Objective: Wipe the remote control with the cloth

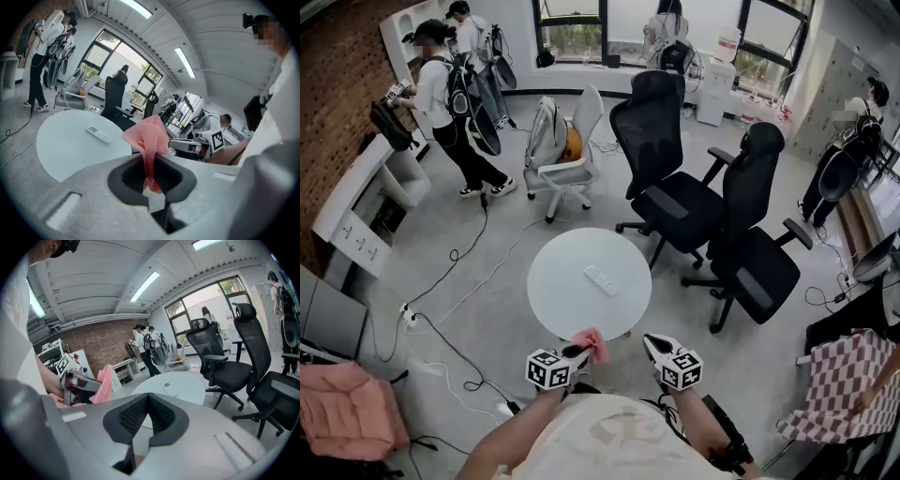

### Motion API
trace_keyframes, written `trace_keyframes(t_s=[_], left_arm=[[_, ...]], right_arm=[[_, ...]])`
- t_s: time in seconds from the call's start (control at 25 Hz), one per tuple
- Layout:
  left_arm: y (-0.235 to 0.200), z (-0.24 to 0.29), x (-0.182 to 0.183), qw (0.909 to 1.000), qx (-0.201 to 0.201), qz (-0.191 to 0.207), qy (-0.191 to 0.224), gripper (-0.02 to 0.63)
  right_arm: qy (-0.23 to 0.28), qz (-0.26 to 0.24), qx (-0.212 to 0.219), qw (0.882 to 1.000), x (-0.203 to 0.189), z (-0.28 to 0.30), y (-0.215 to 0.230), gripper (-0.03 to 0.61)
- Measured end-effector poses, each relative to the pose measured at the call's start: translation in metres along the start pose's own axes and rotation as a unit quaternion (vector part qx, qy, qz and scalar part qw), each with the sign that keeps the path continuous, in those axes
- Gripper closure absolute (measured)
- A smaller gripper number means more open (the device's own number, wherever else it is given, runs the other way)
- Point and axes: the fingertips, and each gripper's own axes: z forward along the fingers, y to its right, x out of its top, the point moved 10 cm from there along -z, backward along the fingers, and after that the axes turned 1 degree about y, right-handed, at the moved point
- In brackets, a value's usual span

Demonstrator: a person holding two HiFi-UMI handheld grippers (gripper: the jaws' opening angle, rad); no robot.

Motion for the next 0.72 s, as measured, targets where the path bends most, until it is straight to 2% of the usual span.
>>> trace_keyframes(t_s=[0.24, 0.52, 0.72], left_arm=[[-0.049, 0.013, 0.034, 1.0000, -0.006, 0.000, 0.006, 0.595], [-0.109, 0.021, 0.065, 0.9996, -0.016, -0.013, -0.017, 0.594], [-0.138, 0.030, 0.088, 0.9983, -0.043, -0.013, -0.037, 0.595]], right_arm=[[-0.007, -0.006, -0.003, 1.000, 0.026, 0.050, 0.016, 0.571], [-0.041, -0.008, -0.020, 0.999, 0.048, 0.110, 0.028, 0.571], [-0.062, -0.006, -0.050, 0.997, 0.061, 0.140, 0.025, 0.571]])
